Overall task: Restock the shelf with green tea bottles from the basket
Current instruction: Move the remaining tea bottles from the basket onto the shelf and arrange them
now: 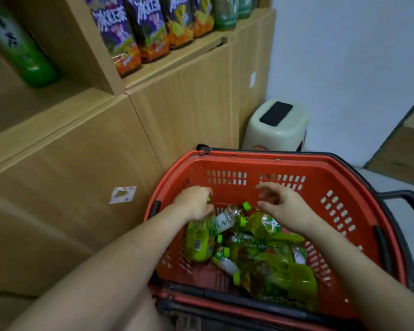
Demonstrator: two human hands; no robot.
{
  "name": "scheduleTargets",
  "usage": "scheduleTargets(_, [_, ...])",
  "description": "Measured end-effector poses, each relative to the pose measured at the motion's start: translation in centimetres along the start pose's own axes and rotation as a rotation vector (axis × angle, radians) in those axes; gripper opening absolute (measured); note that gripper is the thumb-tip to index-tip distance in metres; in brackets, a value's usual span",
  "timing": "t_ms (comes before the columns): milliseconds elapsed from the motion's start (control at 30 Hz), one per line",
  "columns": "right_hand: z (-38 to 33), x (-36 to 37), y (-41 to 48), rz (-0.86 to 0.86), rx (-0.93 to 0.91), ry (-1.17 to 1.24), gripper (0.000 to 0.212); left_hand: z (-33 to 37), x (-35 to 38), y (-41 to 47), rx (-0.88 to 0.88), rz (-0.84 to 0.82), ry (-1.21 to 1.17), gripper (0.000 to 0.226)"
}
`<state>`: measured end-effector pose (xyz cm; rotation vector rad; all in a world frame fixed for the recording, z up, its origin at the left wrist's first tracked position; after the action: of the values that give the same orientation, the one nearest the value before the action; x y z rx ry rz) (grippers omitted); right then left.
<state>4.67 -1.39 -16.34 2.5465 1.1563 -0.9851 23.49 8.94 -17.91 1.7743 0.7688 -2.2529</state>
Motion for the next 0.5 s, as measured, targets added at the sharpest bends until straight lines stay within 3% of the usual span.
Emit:
scheduleTargets(200, [8.8,3.2,2.8,-0.250,0.163,-0.409,0.084,-1.0,6.1,4.2,0.020,-0.166,0.175,0.064])
scheduleTargets(333, [12.5,4.9,4.8,-0.332,0.222,-0.561,0.097,-1.2,9.3,6.5,-0.026,-0.259,0.190,0.078])
scheduleTargets(500, [16.4,6.1,5.5,-0.364,0.270,-0.613,0.107,-0.7,11.5,9.3,-0.097,-0.245,0.093,0.091])
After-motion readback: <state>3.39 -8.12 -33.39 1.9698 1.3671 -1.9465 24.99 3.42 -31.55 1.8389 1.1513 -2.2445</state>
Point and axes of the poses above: each hand's wrist, its own y-axis towards the middle knuckle, its own x-axis out of the palm, z = x × y, the point moved 4 cm from there along y, towards the middle knuckle, and after that the axes turned 3 degrees about z, right-handed, at the moved point
